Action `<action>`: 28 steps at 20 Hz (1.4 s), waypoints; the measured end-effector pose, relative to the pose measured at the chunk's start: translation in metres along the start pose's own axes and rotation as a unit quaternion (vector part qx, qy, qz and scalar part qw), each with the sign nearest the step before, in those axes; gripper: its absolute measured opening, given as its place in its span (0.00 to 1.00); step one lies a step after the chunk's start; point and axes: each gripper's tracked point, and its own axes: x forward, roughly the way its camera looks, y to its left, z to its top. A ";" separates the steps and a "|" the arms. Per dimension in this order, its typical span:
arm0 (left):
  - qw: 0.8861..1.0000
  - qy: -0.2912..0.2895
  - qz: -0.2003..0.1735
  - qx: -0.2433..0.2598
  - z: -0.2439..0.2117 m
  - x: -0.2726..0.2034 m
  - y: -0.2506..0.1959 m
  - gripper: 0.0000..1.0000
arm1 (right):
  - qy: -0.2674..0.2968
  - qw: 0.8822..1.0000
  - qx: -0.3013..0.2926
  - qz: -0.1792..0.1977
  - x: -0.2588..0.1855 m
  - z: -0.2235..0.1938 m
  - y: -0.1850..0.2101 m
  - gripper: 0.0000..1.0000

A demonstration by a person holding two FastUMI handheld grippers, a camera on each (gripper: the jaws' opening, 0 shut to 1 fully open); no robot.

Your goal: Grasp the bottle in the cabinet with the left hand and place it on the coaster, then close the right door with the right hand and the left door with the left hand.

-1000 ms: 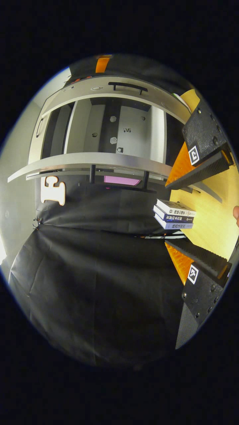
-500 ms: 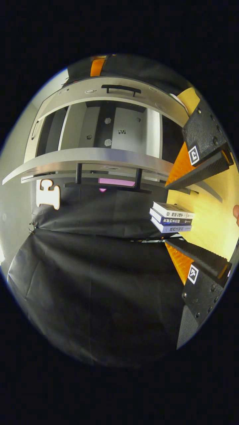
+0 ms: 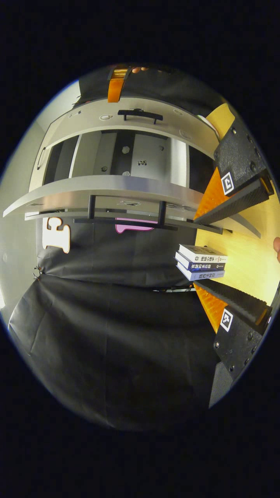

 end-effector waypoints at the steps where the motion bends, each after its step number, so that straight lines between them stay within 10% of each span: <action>1: 1.000 0.001 -0.003 -0.005 -0.001 0.000 -0.003 0.91 | 0.001 1.000 0.000 0.002 0.000 -0.001 0.000 0.95; 28: 0.997 0.010 -0.074 -0.012 -0.007 0.000 -0.081 0.91 | -0.006 0.999 -0.033 -0.020 -0.019 0.001 -0.027 0.95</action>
